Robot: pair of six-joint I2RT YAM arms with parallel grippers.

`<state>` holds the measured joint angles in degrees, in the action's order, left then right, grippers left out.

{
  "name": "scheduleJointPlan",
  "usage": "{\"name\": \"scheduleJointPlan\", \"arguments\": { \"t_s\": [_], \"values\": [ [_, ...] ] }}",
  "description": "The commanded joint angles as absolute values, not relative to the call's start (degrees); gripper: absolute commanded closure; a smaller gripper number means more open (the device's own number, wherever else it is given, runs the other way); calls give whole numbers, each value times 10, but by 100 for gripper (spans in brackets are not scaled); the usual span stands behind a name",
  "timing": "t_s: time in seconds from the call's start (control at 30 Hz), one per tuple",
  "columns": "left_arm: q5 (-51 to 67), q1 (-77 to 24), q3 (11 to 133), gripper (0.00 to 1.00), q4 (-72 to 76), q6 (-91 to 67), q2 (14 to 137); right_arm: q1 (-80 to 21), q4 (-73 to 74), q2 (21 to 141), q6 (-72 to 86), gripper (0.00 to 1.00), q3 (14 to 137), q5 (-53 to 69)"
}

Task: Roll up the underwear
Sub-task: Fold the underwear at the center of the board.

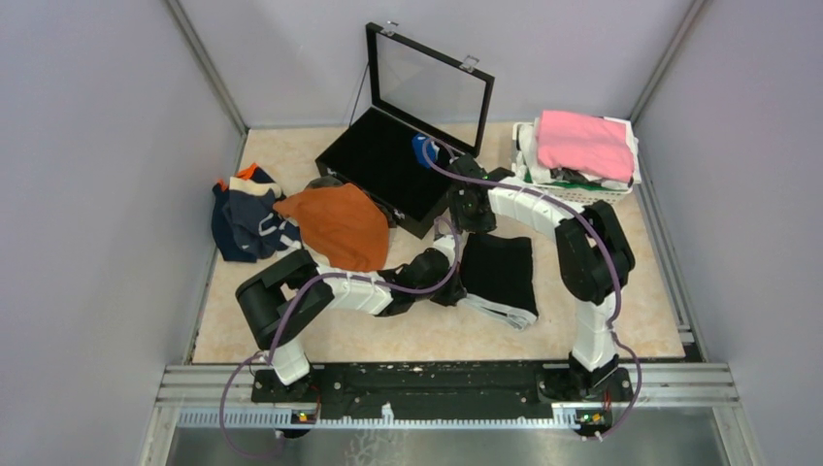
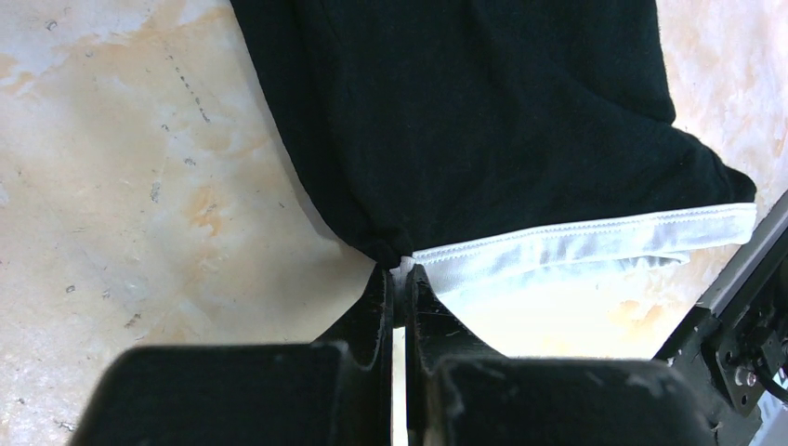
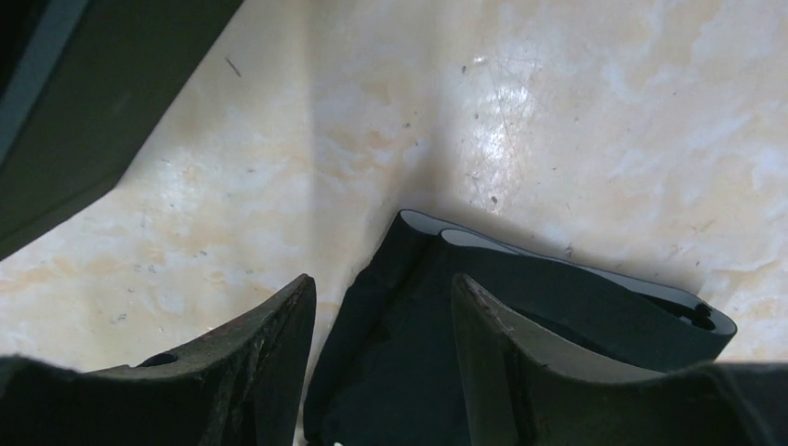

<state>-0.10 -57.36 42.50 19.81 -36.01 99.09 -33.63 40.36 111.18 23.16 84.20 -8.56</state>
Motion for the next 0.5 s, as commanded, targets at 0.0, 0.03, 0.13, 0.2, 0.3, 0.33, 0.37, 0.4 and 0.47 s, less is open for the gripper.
{"name": "scheduleJointPlan", "arguments": {
  "t_s": [0.0,0.03,0.13,0.2,0.3,0.33,0.37,0.4,0.47],
  "values": [
    [-16,-577,403,100,154,-355,989,-349,444,1130,219,45,891,-124],
    [-16,-577,404,100,154,-355,990,-352,449,1134,218,45,895,-124],
    [-14,-578,405,100,154,-354,993,-359,458,1146,217,46,908,-127],
    [-15,-578,406,100,154,-354,993,-361,466,1154,215,46,916,-131],
    [-16,-579,407,100,154,-354,993,-363,474,1165,212,47,924,-136],
    [-15,-579,406,100,154,-353,993,-364,475,1167,212,48,925,-136],
    [-16,-579,407,100,153,-353,994,-364,475,1170,211,48,926,-136],
    [-16,-579,407,100,152,-353,994,-365,476,1172,211,49,927,-134],
    [-16,-579,409,100,150,-352,996,-366,477,1179,210,50,928,-134]
  ]
}}
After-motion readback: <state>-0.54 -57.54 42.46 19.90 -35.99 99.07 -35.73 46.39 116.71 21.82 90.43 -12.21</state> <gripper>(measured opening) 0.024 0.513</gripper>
